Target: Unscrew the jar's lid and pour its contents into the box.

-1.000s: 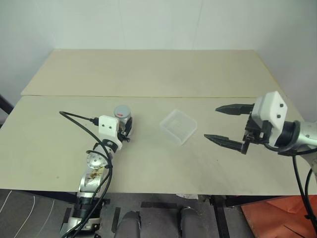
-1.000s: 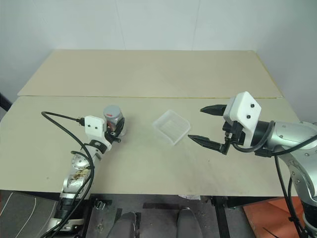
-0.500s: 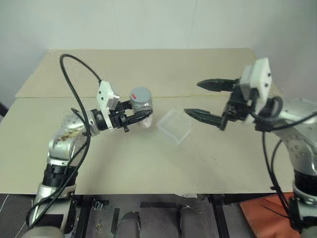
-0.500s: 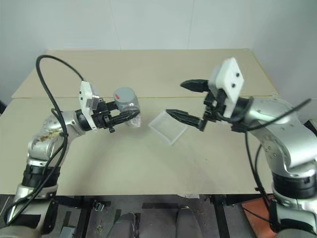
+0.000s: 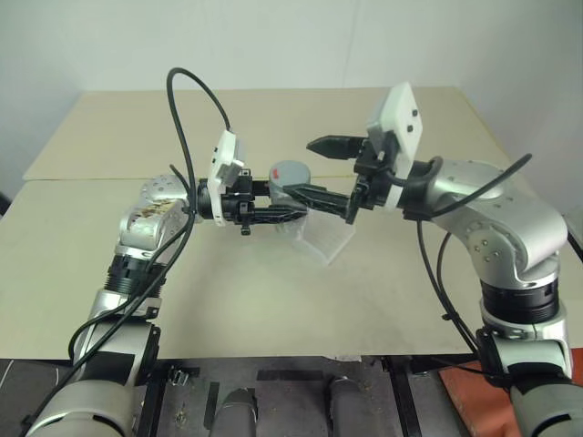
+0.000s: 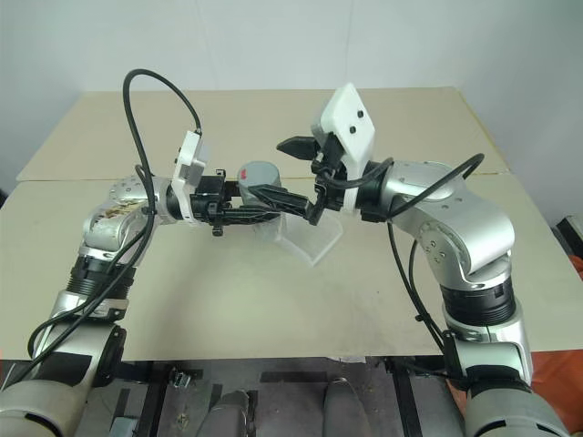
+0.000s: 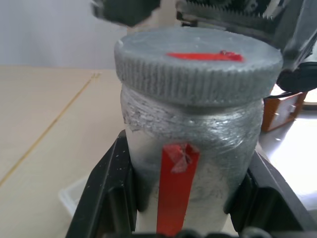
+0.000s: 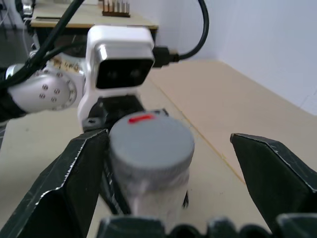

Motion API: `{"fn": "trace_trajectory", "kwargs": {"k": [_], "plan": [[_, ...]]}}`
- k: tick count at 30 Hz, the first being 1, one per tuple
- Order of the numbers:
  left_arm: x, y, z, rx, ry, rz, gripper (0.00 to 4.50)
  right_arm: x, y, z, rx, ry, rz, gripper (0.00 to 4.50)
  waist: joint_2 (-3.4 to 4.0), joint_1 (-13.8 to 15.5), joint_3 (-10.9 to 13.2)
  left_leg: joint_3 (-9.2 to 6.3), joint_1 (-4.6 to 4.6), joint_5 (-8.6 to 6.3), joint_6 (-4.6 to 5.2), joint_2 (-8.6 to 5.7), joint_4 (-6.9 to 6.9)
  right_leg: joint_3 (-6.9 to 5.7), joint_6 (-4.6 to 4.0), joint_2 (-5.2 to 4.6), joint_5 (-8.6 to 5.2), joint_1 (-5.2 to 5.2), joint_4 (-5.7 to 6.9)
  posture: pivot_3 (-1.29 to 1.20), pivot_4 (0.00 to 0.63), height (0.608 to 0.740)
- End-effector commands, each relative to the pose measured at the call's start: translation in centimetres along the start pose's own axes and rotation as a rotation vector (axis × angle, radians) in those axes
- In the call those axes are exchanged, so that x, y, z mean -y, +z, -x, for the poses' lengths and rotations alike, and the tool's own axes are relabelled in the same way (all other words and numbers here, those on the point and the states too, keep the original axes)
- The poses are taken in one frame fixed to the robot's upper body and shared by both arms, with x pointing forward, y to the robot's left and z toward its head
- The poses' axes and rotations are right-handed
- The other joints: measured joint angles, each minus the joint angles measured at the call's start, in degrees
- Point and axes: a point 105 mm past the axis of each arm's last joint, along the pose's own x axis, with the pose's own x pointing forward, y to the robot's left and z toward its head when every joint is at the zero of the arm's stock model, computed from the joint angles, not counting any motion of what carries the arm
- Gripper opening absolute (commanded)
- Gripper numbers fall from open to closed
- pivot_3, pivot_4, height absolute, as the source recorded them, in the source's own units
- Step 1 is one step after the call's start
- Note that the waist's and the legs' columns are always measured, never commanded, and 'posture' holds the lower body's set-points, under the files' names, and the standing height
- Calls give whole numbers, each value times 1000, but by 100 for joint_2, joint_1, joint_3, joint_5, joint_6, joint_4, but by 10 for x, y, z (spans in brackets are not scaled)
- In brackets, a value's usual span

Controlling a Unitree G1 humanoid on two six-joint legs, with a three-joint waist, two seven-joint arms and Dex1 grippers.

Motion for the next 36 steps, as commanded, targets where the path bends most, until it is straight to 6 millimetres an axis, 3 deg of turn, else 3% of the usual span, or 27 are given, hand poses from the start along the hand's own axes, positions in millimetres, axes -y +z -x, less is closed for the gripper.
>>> {"fn": "trace_trajectory", "kwargs": {"k": [1, 10, 14, 16, 17, 22, 26, 29, 36], "plan": [[-2, 13, -3, 12, -10, -68, 1921, -2, 11, -4, 15, -7, 26, 4500, 0, -23, 0, -1, 0, 0, 0, 0, 0, 0, 0, 0, 0, 0, 1, 0, 150, 740], [1, 14, -2, 18, -9, -72, 1921, -5, 4, -14, -21, 23, 0, 4500, 1, -37, 0, -3, 1, -1, 1, -1, 0, 0, 0, 0, 0, -1, 4, 0, 150, 740], [2, 14, -1, 17, -12, -77, 1921, -3, 5, -16, -9, 24, -3, 3670, 1, -42, 0, -4, 0, 0, 1, -1, 0, 0, 0, 0, 0, -1, 6, 0, 150, 740], [3, 14, 0, 13, -16, -80, 1921, -4, 7, -16, -1, 31, 0, 2910, 1, -40, 0, -4, 1, 0, 1, 0, 0, 0, 0, 0, 0, -2, 7, 0, 150, 740], [4, 13, 0, 12, -24, -81, 1921, -4, 8, -16, 12, 43, -1, 2747, 1, -38, 0, -4, 1, 0, 1, -1, 0, 0, 0, 0, 0, -1, 6, 0, 150, 740], [16, 6, 5, -28, -117, -120, 1921, -15, 15, -13, 104, 200, -17, 2747, 2, -45, 1, -5, 0, 0, 1, -1, 0, -1, 0, 0, 0, -1, 6, 0, 150, 740], [34, 9, 9, -16, -285, -129, 1921, -45, 18, -7, 160, 504, 8, 2747, 3, -43, 2, -5, 0, 0, 1, 0, 0, -1, 0, 1, 0, -1, 4, 0, 150, 740], [45, 14, 6, -9, -362, -102, 1921, -55, 14, -8, 172, 686, -6, 2747, 3, -46, 2, -5, 3, 0, 1, 0, 1, -2, 0, 1, 0, 2, 4, 0, 150, 740], [53, 12, 3, 5, -381, -112, 1921, -50, 4, -24, 155, 728, 39, 2747, 3, -102, 2, -7, 6, 1, -1, 0, 1, -2, 0, 2, 0, 1, 10, 0, 150, 740]]}}
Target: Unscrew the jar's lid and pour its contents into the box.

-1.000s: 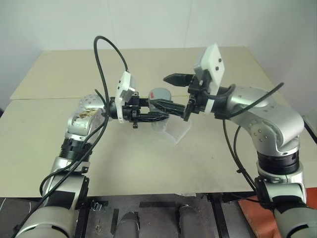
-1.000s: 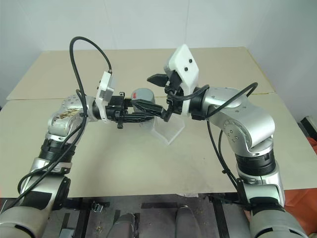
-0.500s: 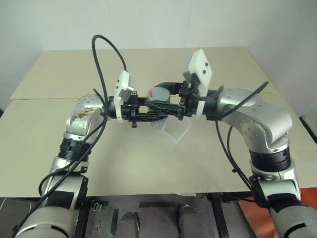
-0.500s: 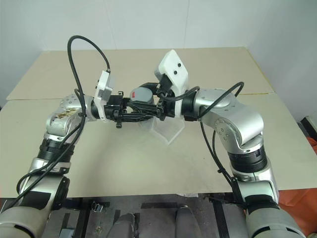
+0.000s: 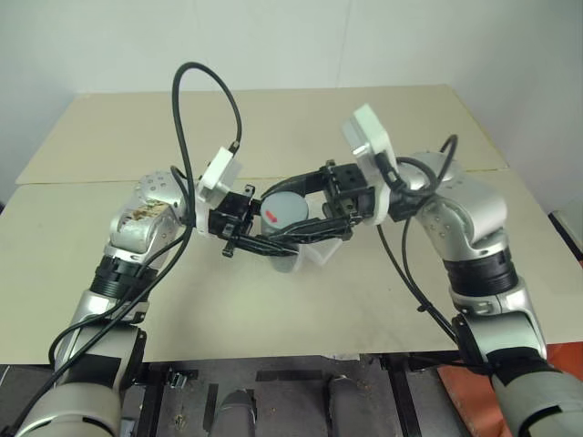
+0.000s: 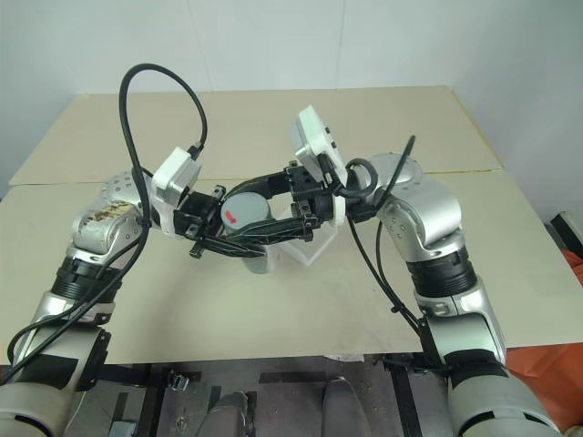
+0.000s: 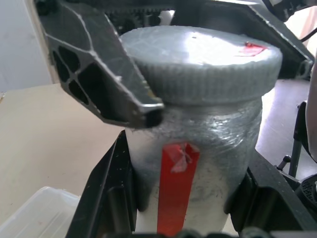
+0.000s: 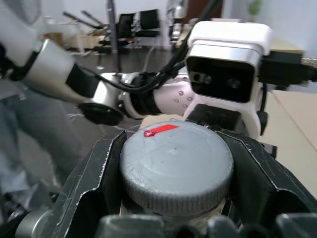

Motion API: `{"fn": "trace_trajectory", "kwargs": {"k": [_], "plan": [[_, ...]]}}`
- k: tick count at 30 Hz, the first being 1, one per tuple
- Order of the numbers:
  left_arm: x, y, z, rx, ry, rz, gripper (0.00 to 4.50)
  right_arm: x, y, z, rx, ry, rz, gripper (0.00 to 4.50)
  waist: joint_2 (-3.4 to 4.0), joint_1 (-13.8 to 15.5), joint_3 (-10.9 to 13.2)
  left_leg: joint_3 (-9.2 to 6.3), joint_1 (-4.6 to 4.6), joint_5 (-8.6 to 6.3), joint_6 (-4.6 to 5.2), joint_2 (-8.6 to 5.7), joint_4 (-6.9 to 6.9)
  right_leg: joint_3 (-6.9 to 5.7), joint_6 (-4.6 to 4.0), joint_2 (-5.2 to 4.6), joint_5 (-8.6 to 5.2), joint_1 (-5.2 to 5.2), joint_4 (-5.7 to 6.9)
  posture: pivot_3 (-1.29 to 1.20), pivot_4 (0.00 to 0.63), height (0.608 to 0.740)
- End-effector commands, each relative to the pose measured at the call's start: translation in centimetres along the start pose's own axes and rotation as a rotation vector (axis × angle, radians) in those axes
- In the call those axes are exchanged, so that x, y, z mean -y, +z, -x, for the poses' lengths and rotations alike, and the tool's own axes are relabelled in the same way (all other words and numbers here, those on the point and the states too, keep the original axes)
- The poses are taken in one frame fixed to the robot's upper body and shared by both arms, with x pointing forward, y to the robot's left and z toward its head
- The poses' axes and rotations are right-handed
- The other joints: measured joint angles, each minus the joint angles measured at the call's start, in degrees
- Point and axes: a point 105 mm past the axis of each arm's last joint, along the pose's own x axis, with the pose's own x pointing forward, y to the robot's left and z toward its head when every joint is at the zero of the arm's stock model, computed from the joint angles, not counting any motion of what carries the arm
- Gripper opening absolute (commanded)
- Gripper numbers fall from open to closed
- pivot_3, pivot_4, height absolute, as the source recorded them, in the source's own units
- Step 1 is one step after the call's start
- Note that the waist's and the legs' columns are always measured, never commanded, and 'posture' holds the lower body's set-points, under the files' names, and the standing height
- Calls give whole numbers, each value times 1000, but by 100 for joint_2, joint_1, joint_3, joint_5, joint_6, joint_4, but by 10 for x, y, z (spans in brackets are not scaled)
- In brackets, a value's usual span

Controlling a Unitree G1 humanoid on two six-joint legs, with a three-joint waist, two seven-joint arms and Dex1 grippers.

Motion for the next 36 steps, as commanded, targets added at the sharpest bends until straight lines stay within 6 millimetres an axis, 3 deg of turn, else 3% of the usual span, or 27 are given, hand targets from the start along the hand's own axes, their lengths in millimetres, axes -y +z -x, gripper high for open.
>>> {"fn": "trace_trajectory", "kwargs": {"k": [1, 5, 6, 11, 17, 22, 29, 36], "plan": [[7, 9, -8, 14, -54, -54, 1921, -1, 11, -11, 10, 46, 100, 3097, 0, -29, 0, 0, -1, 0, 0, 0, 0, 0, 0, 0, 0, -1, 0, 0, 150, 740], [4, 6, -2, 11, 4, -47, 1921, 8, 11, -5, 8, -39, 118, 4346, 0, -49, 0, -3, -3, 2, -4, 0, 0, -1, 0, 0, 0, -2, 1, 0, 150, 740], [4, 6, 0, 11, 13, -42, 1921, 10, 13, -1, 12, -73, 124, 4459, 1, -52, 0, -4, -3, 3, -5, -1, 0, -2, 0, 0, 0, -1, 2, 0, 150, 740], [-3, 5, 19, 13, 126, 4, 1921, 6, 19, 25, -4, -226, 154, 4459, 0, -56, 1, -8, -6, 2, -4, -1, 0, -4, 0, -1, 0, -1, 1, 0, 150, 740], [-22, -1, 35, -16, 292, 5, 1921, 1, 27, 35, -38, -396, 178, 4459, 1, -84, 0, -8, -2, 1, -2, -1, 0, -4, 0, 0, 0, -2, 0, 0, 150, 740], [-36, -4, 31, -13, 373, -10, 1921, 8, 25, 25, -44, -530, 180, 4459, 1, -83, 0, -8, -4, 1, -1, -1, 0, -4, 0, 0, 0, -2, 3, 0, 150, 740], [-34, -2, 19, 10, 324, -17, 1921, 22, 12, 0, -90, -565, 174, 4459, 1, -91, 0, -9, -4, 1, -2, -1, 0, -4, -1, 0, 0, -3, 2, 0, 150, 740], [-31, 0, 22, 9, 323, -32, 1921, 36, 5, 2, -111, -610, 145, 4459, 1, -87, 0, -10, -5, 1, -2, -2, 0, -4, 0, 0, 0, -3, 3, 0, 150, 740]]}}
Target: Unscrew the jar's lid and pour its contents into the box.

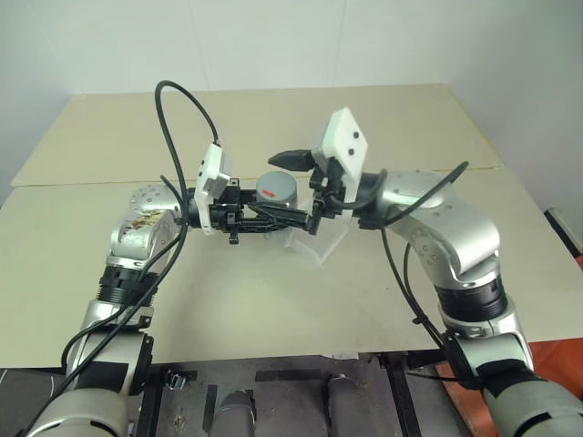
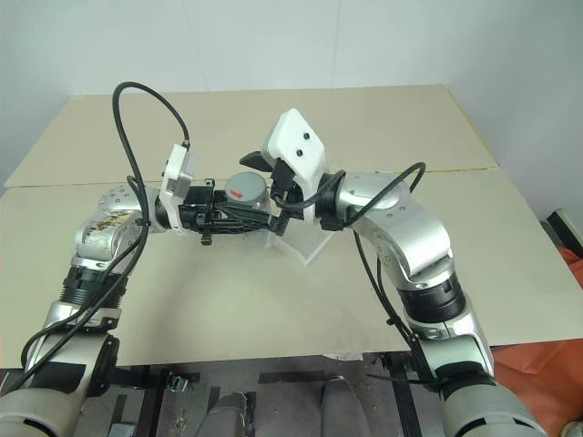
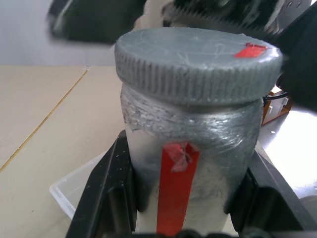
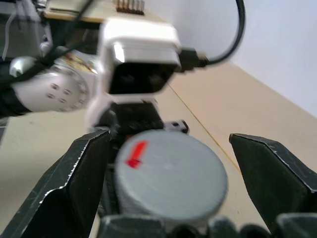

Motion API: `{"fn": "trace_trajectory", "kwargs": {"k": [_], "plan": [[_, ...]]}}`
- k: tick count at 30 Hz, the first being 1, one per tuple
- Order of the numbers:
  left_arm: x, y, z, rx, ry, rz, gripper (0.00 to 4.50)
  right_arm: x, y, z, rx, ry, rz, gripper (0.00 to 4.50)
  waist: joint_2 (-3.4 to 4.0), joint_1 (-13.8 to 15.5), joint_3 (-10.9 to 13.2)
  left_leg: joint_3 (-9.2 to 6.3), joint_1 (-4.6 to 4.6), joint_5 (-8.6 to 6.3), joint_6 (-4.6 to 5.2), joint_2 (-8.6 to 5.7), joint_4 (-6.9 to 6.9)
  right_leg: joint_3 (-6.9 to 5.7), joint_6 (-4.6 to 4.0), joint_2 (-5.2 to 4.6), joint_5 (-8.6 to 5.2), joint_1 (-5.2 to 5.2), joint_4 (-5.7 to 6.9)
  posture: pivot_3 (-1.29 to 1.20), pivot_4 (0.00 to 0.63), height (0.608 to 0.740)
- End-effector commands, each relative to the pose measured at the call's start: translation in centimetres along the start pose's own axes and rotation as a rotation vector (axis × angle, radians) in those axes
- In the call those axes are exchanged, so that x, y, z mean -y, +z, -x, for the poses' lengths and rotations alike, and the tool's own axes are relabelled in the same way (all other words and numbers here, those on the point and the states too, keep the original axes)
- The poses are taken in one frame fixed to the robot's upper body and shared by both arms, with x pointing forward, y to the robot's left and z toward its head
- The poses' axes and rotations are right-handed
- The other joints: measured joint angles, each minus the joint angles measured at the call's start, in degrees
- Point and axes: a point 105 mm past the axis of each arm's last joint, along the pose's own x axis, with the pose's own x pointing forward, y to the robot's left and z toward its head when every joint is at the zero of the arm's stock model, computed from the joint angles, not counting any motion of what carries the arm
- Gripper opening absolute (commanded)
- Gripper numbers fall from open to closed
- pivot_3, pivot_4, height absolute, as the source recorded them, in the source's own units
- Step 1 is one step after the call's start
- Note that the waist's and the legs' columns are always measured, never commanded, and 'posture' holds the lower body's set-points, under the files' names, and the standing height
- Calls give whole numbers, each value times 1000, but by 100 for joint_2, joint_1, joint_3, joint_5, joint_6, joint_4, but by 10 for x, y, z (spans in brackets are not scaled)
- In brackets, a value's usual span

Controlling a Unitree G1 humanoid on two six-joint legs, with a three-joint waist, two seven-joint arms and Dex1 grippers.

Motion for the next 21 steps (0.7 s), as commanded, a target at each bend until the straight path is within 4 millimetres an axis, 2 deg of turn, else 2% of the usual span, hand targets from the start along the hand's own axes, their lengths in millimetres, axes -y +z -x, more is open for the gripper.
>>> {"fn": "trace_trajectory", "kwargs": {"k": [1, 8, 16, 21], "plan": [[1, 17, 3, 15, -8, -82, 1921, 5, 15, 2, 45, -16, 35, 4459, 0, -3, 0, 0, 0, 0, 0, 0, 0, 0, 0, 0, 0, 0, 0, 0, 150, 740], [4, 21, 17, -11, -15, -83, 1921, 21, 8, 14, 37, -69, 5, 4459, 0, -12, 0, 0, 1, 0, 0, 0, -1, 0, 0, 1, 0, -1, 0, 0, 150, 740], [8, 25, 38, -28, -22, -83, 1921, 39, 5, 43, 45, -117, -22, 4459, 0, -2, 0, -1, 0, -1, 1, 0, -1, 0, 0, 0, 0, 0, -1, 0, 150, 740], [9, 25, 42, -21, -6, -75, 1921, 37, -1, 56, 17, -104, -13, 4459, 0, 38, 1, 0, 0, -1, 3, 1, -3, -1, 0, 1, 0, 0, -4, 0, 150, 740]]}}
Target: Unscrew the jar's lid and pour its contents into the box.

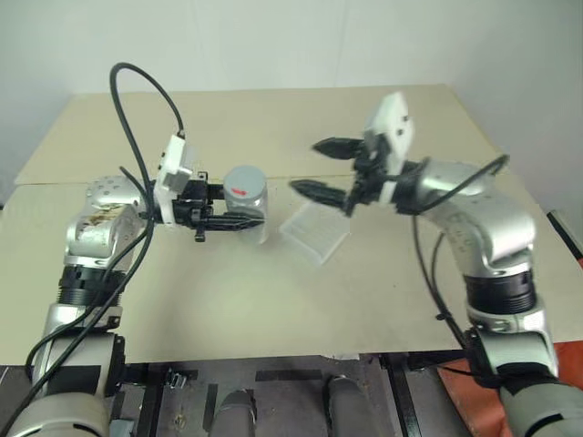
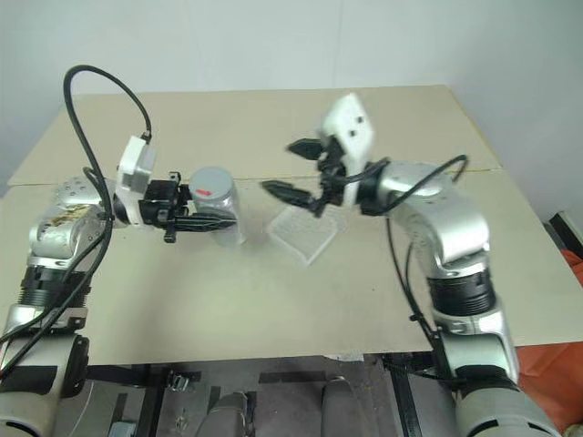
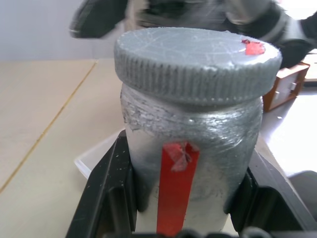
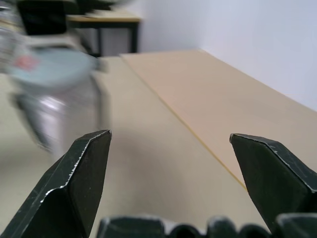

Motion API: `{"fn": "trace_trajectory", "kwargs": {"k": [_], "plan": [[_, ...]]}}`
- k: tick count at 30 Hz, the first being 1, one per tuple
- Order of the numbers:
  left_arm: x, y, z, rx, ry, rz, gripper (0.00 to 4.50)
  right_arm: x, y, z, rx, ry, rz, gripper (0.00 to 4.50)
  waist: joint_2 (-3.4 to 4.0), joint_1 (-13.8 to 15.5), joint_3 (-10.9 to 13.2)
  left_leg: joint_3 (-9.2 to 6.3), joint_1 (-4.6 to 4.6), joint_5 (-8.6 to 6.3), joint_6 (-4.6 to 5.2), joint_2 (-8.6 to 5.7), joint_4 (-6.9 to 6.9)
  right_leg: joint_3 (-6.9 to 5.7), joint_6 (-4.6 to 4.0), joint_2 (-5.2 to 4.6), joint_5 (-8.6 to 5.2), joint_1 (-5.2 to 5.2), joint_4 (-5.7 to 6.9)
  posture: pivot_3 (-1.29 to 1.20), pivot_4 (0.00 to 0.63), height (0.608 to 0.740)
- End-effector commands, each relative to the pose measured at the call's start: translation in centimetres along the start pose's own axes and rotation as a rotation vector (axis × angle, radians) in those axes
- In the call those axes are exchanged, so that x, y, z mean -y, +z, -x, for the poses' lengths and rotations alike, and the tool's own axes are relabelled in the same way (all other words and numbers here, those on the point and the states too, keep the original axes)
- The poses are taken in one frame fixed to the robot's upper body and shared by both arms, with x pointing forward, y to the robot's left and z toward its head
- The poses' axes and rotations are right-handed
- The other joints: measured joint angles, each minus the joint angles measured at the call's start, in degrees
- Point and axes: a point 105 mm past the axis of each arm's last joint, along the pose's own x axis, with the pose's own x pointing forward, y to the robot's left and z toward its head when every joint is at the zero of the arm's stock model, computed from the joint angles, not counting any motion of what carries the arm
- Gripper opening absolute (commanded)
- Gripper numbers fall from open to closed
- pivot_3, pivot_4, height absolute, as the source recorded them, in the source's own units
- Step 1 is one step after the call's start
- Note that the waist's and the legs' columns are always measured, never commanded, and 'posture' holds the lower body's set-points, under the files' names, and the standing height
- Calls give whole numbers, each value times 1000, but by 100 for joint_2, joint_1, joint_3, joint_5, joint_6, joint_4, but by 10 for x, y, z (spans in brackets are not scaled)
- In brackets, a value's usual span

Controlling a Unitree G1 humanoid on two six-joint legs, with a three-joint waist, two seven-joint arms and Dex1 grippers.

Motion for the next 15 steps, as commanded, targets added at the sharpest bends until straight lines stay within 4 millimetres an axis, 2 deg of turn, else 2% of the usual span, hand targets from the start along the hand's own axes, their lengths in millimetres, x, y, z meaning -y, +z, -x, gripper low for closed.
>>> {"fn": "trace_trajectory", "kwargs": {"k": [1, 8, 12, 15], "plan": [[2, 13, -1, 33, -6, -40, 1921, -8, 15, 6, 53, 38, 60, 4459, 0, -28, 0, 0, 0, 0, 0, 0, 0, 1, 0, 0, 0, 0, 0, 0, 150, 740], [-2, 7, -18, 72, 18, -14, 1921, -44, 47, 6, 164, 179, 105, 4459, 0, -48, 0, 0, 0, 0, 0, 0, 1, 1, 0, 0, 0, 0, 1, 0, 150, 740], [-2, 6, -27, 74, -6, -14, 1921, -57, 53, -7, 182, 202, 122, 4459, 0, -48, 0, 0, 3, 0, 0, 0, 1, 1, 0, 0, 0, 1, 1, 0, 150, 740], [-1, 5, -32, 74, -27, -16, 1921, -57, 53, -24, 168, 167, 137, 4459, 0, -54, 0, 0, 3, 0, 0, -1, 1, 1, 0, 0, 0, -1, 1, 0, 150, 740]]}}
